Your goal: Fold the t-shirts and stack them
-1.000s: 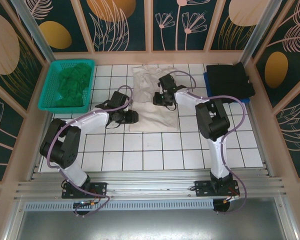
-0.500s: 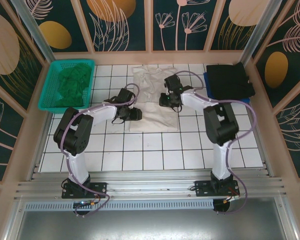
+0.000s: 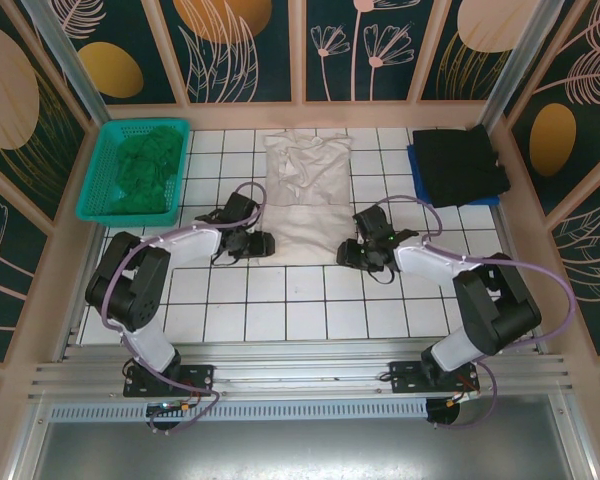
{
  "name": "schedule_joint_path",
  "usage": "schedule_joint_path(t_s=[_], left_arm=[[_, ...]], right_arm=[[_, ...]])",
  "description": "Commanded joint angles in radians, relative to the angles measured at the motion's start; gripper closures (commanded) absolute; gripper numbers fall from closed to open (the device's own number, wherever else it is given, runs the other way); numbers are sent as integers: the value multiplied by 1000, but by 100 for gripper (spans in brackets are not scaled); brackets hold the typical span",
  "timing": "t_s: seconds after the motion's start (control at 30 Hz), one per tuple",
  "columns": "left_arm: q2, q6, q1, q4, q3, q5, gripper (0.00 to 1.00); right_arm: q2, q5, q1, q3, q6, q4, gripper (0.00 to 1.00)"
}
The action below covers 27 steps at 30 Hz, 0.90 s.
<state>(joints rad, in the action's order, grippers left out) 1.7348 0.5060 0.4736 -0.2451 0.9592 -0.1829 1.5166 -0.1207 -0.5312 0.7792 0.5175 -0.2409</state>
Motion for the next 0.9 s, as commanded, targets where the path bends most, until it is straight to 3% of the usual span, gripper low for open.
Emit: schedule_joint_path(t_s=[0.0, 0.23, 0.33, 0.4, 0.6, 0.7, 0.87], left_arm=[[-10, 45, 10, 46, -49, -55, 46], [14, 72, 28, 130, -60, -112, 46], [45, 76, 29, 156, -59, -140, 52], [52, 74, 29, 159, -63, -140, 61], [19, 44, 27, 88, -46, -71, 98], [6, 31, 28, 57, -36, -57, 100], [-47, 13, 28, 13, -42, -44, 100]], right_arm=[[12, -43, 0, -24, 38, 106, 54], [75, -36, 16, -22, 27, 140, 54], [90, -32, 22, -17, 19, 132, 54], [94, -30, 25, -22, 13, 135, 56], [58, -8, 56, -29, -14, 68, 89], [8, 5, 69, -22, -46, 4, 100], [-48, 18, 73, 6, -111, -137, 100]])
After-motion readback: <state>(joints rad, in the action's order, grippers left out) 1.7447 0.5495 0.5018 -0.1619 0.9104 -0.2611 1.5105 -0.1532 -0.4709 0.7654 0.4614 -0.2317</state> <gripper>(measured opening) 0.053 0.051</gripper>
